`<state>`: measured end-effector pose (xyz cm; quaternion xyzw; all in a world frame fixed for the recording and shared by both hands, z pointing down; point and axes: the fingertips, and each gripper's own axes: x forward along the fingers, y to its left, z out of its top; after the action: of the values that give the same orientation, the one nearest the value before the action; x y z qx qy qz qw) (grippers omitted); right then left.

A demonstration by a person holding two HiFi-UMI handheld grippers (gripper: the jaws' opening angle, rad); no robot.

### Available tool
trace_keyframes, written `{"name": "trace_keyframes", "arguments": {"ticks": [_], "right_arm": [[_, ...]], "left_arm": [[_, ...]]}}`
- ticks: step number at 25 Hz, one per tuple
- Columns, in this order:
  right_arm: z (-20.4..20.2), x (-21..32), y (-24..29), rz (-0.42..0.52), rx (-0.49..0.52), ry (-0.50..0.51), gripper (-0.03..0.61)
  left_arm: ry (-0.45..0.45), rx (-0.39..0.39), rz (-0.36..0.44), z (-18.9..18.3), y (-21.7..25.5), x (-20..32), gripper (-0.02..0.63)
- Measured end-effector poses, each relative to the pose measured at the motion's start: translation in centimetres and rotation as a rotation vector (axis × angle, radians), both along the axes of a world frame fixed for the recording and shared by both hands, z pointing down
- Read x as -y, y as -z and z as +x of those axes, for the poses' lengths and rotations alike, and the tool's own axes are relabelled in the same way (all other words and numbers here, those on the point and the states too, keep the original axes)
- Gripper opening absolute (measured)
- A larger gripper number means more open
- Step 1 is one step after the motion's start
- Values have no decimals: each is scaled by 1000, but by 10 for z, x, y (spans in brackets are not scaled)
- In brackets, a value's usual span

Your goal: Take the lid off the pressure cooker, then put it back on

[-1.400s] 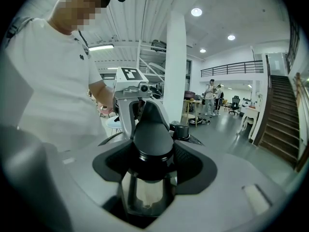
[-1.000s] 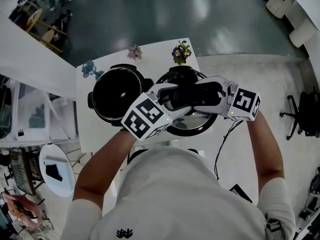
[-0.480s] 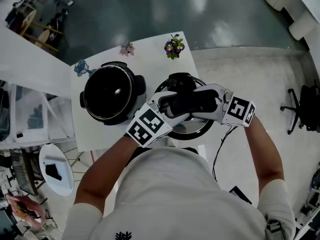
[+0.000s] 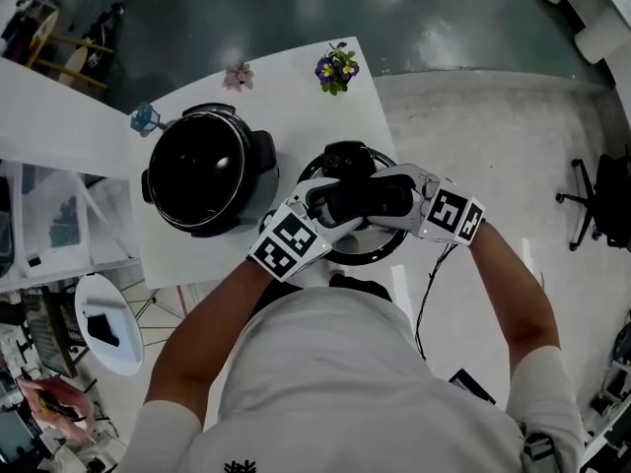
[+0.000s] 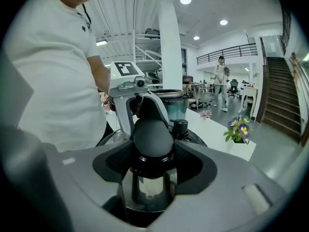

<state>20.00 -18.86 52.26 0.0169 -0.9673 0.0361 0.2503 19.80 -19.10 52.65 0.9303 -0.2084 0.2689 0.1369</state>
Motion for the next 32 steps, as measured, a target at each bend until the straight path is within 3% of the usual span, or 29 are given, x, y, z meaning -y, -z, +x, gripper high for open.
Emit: {"name": "trace_keyframes", "arguments": {"ticks": [17, 32], "right_arm": [[6, 23, -77, -1, -113, -38, 267], [12, 29, -98, 64, -165, -72, 267]], "left_arm": [[-4, 48, -9, 5, -76, 21, 290], [-43, 87, 30, 10, -101, 26, 291]]}}
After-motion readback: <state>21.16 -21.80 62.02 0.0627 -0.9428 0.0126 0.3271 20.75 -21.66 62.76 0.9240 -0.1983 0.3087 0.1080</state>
